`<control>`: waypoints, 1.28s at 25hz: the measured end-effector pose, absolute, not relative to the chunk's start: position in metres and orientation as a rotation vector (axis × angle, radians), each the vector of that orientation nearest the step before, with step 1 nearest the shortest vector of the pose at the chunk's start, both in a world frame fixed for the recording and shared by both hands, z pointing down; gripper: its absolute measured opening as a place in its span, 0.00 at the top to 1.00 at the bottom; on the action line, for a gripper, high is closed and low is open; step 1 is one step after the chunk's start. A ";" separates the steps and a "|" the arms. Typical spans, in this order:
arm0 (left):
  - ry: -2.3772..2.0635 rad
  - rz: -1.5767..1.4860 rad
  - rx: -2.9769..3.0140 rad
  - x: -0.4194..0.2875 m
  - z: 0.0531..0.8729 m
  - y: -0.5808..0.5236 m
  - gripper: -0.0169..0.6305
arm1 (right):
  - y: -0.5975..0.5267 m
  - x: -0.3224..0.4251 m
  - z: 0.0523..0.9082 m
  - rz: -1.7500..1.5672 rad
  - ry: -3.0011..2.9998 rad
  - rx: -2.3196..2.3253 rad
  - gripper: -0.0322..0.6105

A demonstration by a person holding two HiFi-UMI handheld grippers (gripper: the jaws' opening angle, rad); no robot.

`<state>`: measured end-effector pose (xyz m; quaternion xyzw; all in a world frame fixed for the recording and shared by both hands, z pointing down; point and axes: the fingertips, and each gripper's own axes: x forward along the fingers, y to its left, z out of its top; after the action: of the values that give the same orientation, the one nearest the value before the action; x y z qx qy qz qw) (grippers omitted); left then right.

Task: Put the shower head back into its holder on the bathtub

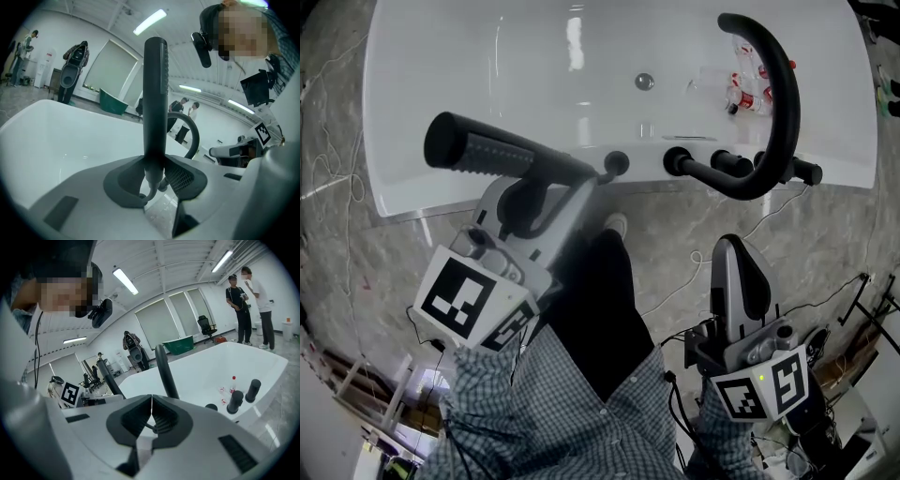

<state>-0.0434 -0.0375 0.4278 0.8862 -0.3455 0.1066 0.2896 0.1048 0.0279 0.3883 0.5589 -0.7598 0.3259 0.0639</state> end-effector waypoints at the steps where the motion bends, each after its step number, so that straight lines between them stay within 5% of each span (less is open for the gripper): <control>1: -0.918 0.281 2.366 -0.043 0.429 -0.037 0.76 | 0.028 0.106 0.391 0.987 -2.292 1.691 0.93; 32: -0.864 0.531 2.477 0.001 0.503 -0.031 0.76 | 0.017 0.114 0.454 1.090 -2.311 1.646 0.93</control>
<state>0.0009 -0.0305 0.5025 0.9006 -0.3142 0.1931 0.2301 0.1145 0.0166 0.4540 0.5409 -0.7594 0.3580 0.0509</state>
